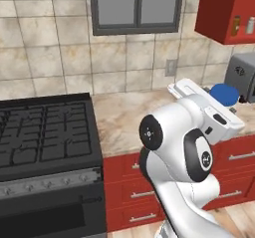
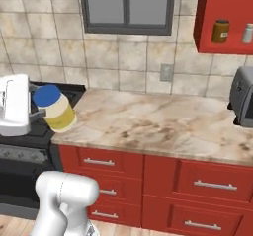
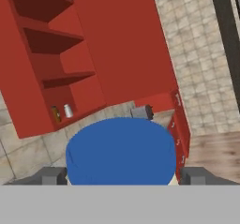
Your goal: Collect the turmeric, mayonnaise, and shaker from the cabinet and place them next to the stove.
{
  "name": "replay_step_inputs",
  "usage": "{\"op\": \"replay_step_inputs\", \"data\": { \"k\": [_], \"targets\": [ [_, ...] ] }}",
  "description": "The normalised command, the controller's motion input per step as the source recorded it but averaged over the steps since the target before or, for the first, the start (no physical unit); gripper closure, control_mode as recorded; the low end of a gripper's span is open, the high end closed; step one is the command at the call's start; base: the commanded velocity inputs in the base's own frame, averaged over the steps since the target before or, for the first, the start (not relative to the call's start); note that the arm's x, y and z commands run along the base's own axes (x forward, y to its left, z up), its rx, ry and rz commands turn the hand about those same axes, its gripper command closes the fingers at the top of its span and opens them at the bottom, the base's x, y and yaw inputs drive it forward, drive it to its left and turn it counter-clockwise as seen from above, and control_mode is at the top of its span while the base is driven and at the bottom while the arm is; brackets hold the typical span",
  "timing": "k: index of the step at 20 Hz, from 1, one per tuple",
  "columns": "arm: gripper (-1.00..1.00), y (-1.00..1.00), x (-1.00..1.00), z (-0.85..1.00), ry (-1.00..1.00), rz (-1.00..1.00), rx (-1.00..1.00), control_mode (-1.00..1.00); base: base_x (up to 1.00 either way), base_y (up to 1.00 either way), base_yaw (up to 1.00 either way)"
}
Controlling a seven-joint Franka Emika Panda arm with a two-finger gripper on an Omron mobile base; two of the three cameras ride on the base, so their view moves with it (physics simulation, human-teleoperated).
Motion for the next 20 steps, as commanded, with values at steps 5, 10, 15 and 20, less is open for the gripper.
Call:
{"op": "replay_step_inputs", "data": {
  "k": [5,10,15,20],
  "targets": [
    [1.0,0.0,0.0,0.0,0.0,0.0,0.0,1.0,0.48,0.72,0.04],
    [1.0,0.0,0.0,0.0,0.0,0.0,0.0,1.0,0.2,0.84,0.04],
    [1.0,0.0,0.0,0.0,0.0,0.0,0.0,1.0,0.08,0.89,0.02],
    [1.0,0.0,0.0,0.0,0.0,0.0,0.0,1.0,0.14,0.87,0.0]
  ]
}}
